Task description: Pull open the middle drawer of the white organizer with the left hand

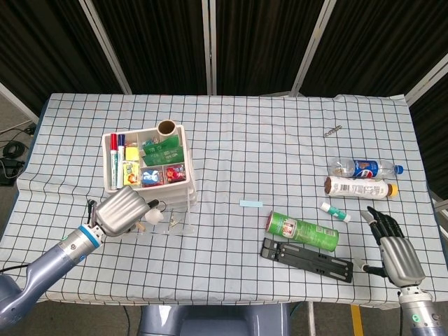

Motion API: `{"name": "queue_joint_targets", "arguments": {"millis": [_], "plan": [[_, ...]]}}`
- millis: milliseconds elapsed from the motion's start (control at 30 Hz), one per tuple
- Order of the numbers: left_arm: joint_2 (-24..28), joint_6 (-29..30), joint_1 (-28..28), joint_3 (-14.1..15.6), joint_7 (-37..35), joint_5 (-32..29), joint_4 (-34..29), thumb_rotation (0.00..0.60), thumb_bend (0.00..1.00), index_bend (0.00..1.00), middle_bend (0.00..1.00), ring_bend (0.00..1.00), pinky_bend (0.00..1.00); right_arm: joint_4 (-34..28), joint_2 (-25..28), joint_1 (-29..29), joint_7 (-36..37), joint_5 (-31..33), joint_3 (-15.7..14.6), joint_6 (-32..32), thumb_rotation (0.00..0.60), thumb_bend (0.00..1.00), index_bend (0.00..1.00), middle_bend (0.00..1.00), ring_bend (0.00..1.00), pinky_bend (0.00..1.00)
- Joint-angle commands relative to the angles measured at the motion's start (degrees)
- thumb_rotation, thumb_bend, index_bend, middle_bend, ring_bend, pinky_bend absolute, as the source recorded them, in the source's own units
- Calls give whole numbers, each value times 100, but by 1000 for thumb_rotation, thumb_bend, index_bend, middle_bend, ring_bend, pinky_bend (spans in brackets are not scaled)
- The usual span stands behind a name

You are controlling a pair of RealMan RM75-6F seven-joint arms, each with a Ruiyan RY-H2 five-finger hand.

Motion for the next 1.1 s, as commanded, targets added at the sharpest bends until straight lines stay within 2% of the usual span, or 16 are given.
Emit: {"name": "queue_joint_targets", "arguments": {"millis": [33,433,833,1100], "plan": [[-31,-20,-17,26,15,-3,61,600,0,412,940,922,843,4,-4,1,3,9,8,1,600,114,40,0,0,0],[-209,-149,-141,20,297,-325,228,600,0,434,940,922,843,15,9,5,64,49,27,-16,600,114,40,0,0,0],[-367,-169,-237,66,567,-507,107,600,0,487,940,922,843,12,20,3,95,37,33,0,600,114,40,0,0,0],[-446,-127,-260,119,771,-652,130,600,0,460,940,922,843,4,43,-7,141,16,37,34,600,113,40,0,0,0]]}}
